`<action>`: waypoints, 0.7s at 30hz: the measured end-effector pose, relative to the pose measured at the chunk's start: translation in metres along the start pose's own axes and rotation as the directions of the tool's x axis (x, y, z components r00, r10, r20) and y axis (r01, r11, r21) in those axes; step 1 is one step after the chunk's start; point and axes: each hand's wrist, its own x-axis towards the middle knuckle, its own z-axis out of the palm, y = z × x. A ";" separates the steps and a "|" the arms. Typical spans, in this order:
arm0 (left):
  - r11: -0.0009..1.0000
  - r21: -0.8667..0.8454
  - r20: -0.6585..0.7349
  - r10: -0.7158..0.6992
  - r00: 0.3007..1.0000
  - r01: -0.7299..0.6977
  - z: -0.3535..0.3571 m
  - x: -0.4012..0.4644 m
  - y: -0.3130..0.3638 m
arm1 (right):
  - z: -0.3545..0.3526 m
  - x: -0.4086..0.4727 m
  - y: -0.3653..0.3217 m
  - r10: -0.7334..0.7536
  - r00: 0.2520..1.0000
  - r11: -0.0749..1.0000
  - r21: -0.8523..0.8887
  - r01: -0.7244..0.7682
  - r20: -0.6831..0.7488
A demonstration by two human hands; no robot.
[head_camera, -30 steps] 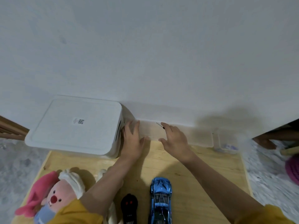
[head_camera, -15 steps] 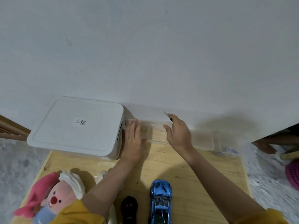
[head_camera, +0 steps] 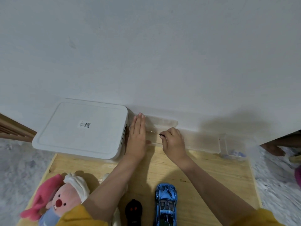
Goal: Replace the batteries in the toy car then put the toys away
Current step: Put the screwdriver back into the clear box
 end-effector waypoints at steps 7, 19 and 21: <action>0.999 0.039 -0.025 -0.008 1.000 0.009 -0.001 0.002 0.001 | 0.018 0.010 0.003 0.105 0.994 0.991 -0.086 -0.101 0.041; 0.998 0.065 -0.039 0.003 0.999 0.000 -0.002 -0.002 0.002 | -0.029 0.021 0.007 -0.180 0.944 0.983 -0.024 0.181 -0.277; 0.998 0.059 -0.053 0.009 0.999 -0.006 -0.001 -0.007 0.002 | -0.030 0.024 0.007 -0.217 0.958 0.976 -0.022 0.216 -0.188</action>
